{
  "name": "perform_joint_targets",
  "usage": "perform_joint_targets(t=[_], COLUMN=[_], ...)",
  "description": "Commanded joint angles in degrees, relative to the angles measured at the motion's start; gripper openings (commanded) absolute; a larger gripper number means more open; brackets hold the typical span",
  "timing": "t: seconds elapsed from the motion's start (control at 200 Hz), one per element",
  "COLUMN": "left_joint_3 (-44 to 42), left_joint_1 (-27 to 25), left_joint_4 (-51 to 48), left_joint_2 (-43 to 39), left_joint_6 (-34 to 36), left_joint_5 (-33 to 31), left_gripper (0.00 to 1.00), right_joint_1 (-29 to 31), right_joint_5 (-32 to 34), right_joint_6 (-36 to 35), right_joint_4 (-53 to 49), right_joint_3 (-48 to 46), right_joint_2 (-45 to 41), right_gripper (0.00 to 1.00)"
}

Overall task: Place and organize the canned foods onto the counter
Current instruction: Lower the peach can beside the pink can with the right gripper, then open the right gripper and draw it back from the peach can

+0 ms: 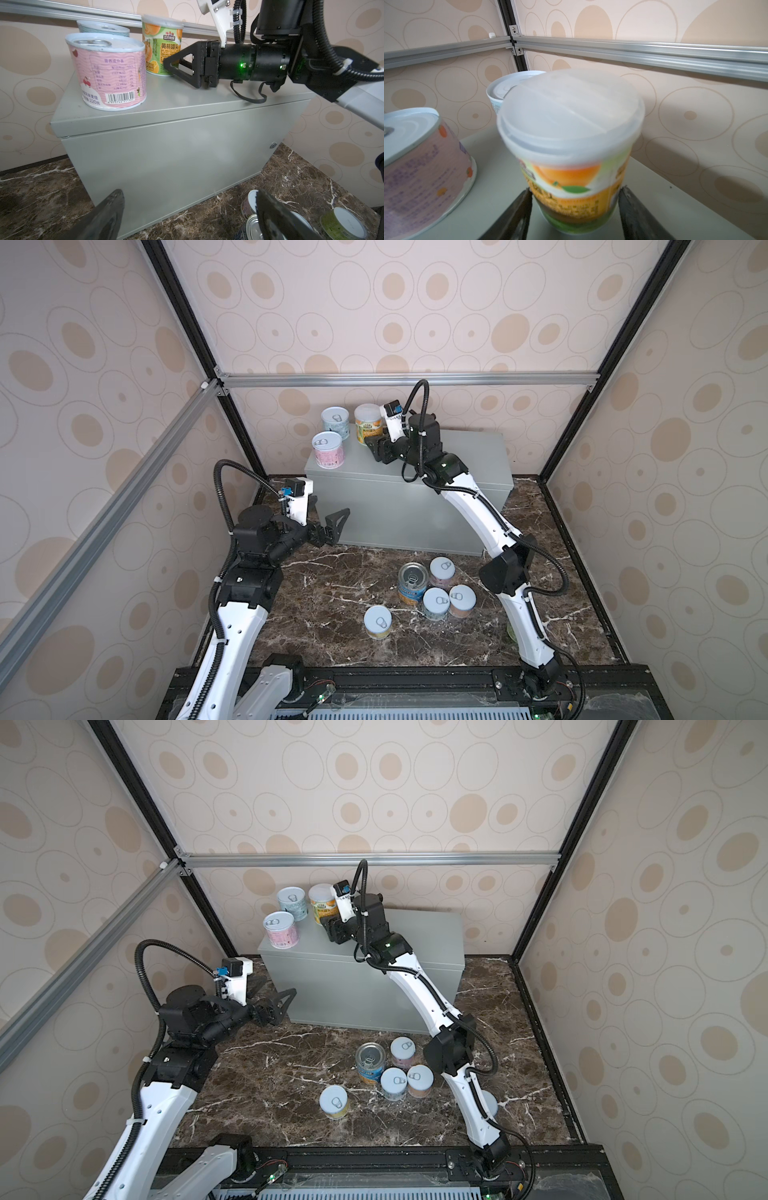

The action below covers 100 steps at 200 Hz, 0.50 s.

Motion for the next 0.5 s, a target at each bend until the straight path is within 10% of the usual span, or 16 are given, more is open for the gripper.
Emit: perform_joint_targets(t=[0.0,0.495], left_joint_3=[0.6,1.06], left_joint_1=[-0.38,-0.72], left_joint_4=[0.79,0.68], left_joint_2=[-0.46,-0.23], left_joint_6=[1.66,1.84], left_joint_5=[0.13,0.29], left_gripper=[0.98,0.98], right_joint_1=[-0.03,-0.07], right_joint_5=[-1.18,-0.39], right_joint_6=[0.0,0.74], right_joint_4=[-0.5,-0.13], right_joint_3=[1.17,1.71], right_joint_2=[1.54,1.67], right_gripper=[0.69,0.75])
